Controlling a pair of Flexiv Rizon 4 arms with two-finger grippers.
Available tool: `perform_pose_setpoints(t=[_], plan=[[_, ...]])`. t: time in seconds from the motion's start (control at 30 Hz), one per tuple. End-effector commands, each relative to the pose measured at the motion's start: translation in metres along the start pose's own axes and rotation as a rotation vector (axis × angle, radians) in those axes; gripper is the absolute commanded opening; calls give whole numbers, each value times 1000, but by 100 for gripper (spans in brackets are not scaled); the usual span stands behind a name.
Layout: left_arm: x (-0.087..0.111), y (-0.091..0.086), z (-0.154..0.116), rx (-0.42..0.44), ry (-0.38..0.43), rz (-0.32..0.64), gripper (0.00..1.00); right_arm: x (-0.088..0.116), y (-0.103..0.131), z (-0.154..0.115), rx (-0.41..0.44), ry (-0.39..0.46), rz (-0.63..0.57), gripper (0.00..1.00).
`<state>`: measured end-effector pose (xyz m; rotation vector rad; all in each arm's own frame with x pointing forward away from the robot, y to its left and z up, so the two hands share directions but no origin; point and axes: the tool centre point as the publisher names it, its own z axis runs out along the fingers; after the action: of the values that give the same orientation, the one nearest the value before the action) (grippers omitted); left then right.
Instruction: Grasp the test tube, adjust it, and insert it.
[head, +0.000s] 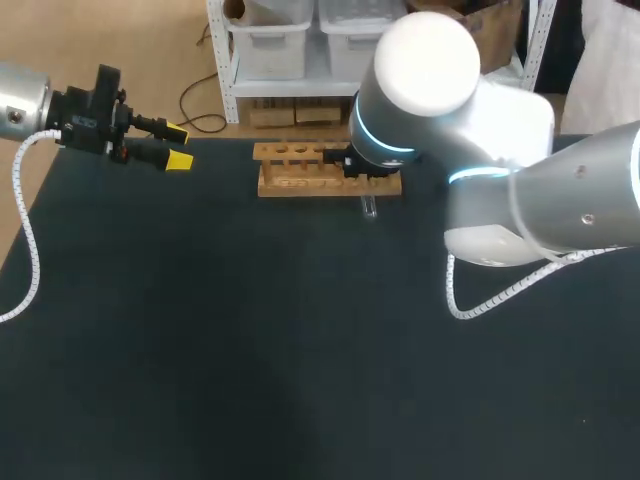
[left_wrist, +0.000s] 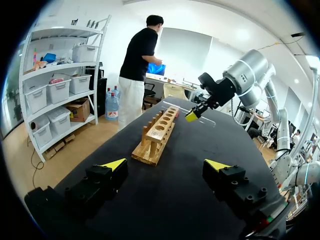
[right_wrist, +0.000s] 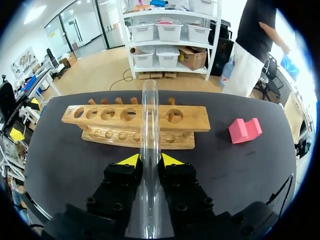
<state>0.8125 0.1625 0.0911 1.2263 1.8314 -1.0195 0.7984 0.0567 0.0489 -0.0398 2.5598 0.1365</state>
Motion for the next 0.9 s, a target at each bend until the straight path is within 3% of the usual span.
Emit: perform_pose_setpoints(t=[0.03,0.9], plan=[[1,-1,0,-2,-2,2,100,-1,0,6,3,0,3,0],[1,-1,0,-2,-2,2,100,6,1,24,-25,69,20,0]])
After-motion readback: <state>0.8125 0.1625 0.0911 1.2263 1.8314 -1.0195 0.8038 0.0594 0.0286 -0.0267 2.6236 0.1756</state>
